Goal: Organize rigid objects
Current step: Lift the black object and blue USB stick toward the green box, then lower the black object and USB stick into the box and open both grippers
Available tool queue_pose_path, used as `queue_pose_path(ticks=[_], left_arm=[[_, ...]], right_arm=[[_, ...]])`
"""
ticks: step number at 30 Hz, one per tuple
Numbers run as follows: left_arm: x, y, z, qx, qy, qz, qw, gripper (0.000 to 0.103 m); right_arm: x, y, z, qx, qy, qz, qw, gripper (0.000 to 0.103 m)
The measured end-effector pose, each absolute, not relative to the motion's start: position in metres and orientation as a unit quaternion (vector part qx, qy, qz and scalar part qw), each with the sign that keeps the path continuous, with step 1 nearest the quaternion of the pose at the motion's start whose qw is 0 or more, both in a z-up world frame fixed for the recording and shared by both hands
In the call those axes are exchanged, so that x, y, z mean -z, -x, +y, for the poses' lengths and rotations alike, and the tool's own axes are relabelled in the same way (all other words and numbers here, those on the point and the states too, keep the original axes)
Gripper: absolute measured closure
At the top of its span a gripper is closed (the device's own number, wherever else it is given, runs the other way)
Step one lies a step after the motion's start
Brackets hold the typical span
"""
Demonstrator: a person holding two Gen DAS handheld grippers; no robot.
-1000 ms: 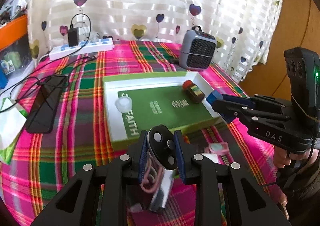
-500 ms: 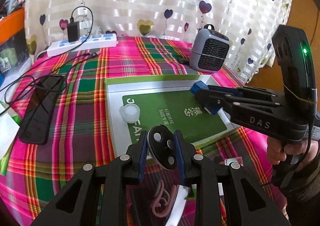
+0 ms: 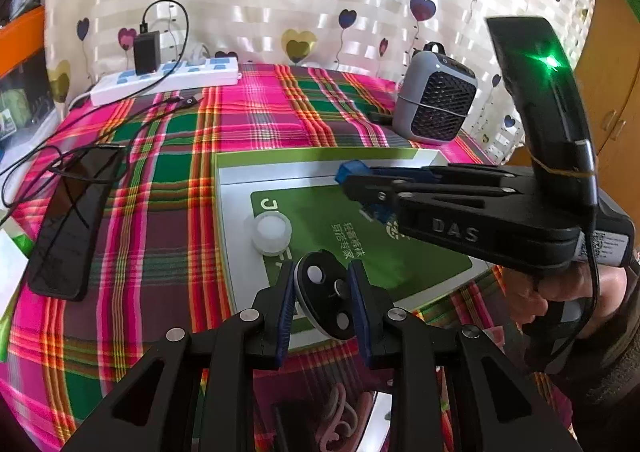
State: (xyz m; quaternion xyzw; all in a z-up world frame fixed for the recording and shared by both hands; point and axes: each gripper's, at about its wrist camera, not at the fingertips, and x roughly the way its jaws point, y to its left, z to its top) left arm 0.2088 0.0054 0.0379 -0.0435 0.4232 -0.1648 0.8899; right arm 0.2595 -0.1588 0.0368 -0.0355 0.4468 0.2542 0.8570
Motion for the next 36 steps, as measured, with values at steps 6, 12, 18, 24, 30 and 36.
queue_pose_path(ticks=[6,12,18,24,30,36], left_arm=[[-0.032,-0.217,0.006,0.154,0.043,0.427,0.89,0.078],[-0.026,-0.22,0.008,0.152,0.046,0.436,0.886,0.078],[-0.024,-0.221,0.008,0.155,0.046,0.436,0.885,0.078],[-0.024,-0.221,0.006,0.157,0.042,0.436,0.885,0.078],[-0.024,-0.221,0.004,0.155,0.034,0.436,0.886,0.078],[-0.024,-0.22,0.003,0.151,0.026,0.436,0.887,0.078]], right_arm=[[-0.034,-0.271,-0.147,-0.262,0.038,0.455,0.85,0.08],[-0.028,-0.278,-0.131,-0.273,0.046,0.461,0.843,0.08],[-0.019,-0.283,-0.123,-0.274,0.05,0.472,0.837,0.08],[-0.013,-0.287,-0.12,-0.275,0.053,0.479,0.832,0.08],[-0.012,-0.288,-0.118,-0.269,0.058,0.48,0.833,0.08],[-0.012,-0.288,-0.118,-0.268,0.056,0.481,0.833,0.08]])
